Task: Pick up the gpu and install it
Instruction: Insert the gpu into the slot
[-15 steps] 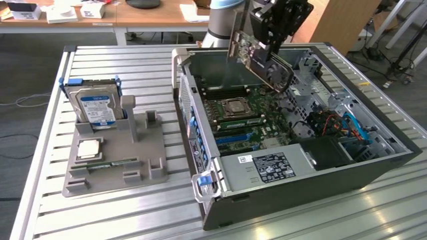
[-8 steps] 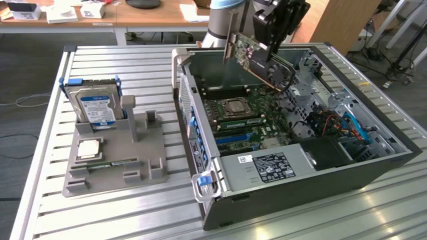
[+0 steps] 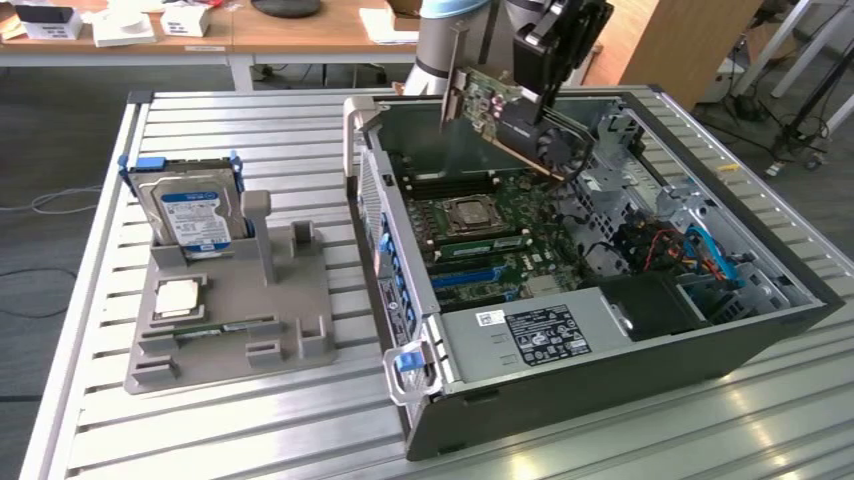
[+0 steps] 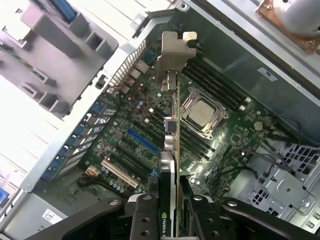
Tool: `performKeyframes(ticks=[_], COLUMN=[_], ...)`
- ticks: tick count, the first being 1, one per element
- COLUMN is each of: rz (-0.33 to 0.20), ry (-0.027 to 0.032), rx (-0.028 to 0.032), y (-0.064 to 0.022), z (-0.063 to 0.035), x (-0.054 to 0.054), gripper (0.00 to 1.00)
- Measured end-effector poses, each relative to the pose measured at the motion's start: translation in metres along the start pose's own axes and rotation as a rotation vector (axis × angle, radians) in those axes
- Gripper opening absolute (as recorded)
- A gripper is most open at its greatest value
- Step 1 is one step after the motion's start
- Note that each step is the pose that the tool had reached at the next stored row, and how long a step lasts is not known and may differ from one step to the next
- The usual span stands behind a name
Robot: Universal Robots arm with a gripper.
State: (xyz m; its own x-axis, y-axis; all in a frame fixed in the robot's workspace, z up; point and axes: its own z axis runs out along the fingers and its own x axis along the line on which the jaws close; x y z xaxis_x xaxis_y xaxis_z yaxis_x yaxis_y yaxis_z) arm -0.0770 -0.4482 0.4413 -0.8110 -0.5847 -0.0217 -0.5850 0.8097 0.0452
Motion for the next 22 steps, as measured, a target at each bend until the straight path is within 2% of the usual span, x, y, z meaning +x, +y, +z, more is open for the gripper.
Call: performKeyframes(ticks=[22], rz=[-0.311], ry=[0.0141], rx=[-0.0067], y=[-0.0024], z=[0.0026], x=[-0.0031], gripper=[0.27])
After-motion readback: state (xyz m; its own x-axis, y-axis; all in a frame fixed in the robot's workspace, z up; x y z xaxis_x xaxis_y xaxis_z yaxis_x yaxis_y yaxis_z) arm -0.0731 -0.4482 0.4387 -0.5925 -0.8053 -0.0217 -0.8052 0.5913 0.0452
